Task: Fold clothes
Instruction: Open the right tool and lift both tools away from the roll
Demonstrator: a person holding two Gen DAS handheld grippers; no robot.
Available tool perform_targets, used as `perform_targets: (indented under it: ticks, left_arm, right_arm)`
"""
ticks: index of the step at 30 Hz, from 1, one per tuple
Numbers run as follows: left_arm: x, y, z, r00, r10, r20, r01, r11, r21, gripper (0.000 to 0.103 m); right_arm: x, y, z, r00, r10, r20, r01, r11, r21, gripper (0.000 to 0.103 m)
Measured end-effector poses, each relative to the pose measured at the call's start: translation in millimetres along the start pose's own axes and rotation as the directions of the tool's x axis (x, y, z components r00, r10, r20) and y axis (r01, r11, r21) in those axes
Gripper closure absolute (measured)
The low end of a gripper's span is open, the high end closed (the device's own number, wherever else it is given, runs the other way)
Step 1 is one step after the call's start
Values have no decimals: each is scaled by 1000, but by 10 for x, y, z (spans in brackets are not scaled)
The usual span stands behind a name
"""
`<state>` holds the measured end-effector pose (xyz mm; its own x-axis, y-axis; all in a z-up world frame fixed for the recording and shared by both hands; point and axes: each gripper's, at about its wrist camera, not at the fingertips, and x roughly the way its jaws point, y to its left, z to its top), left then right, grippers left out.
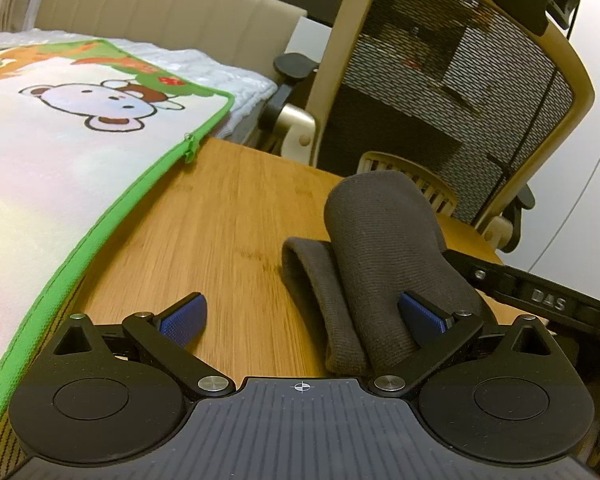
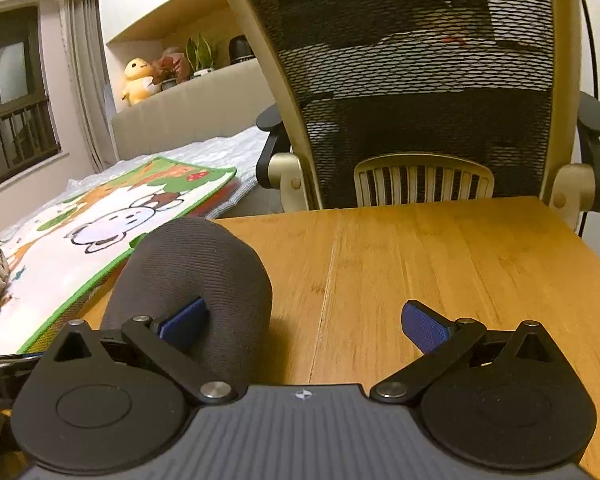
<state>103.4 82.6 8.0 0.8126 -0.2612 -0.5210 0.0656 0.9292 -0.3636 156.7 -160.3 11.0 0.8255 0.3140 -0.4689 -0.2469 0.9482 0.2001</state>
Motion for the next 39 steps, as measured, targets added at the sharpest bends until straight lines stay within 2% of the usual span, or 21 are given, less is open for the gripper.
perform_targets:
  ticks: [6, 11, 17, 19, 25, 28, 32, 34, 39]
  left_arm:
    - [-20, 13, -3, 1000, 0, 5, 1, 1000, -11, 0]
    - [-42, 17, -4, 1000, -3, 5, 3, 999, -34, 0]
    - [-298, 15, -67, 999, 37, 25, -35, 998, -48, 0]
    - [-406, 14, -94, 998, 53, 35, -51, 997, -50, 0]
    - [-753, 0, -219, 993, 98, 64, -94, 994, -63, 0]
    - [-869, -60, -358, 993, 109, 36, -108, 993, -52, 0]
    - [-862, -209, -543, 985, 169, -37, -168, 985, 29, 0]
    - [-868, -305, -616, 978, 207, -32, -204, 975, 87, 0]
    - [-849, -408, -668, 967, 253, -43, -245, 960, 134, 0]
  right_arm:
    - [-446, -123, -128, 996, 53, -66, -50, 997, 58, 0]
    - [-556, -8, -345, 981, -60, -183, 48, 996, -69, 0]
    - [-512, 164, -461, 964, -106, -244, 74, 988, -137, 0]
    - [-503, 250, -488, 961, -129, -243, 86, 979, -183, 0]
    - [-621, 269, -571, 962, -135, -238, 99, 982, -158, 0]
    - [-670, 272, -602, 961, -154, -231, 122, 982, -146, 0]
    - [-705, 298, -641, 959, -179, -222, 153, 980, -128, 0]
    - [-731, 309, -662, 958, -186, -219, 161, 979, -124, 0]
    - [-810, 329, -715, 959, -183, -218, 158, 979, -126, 0]
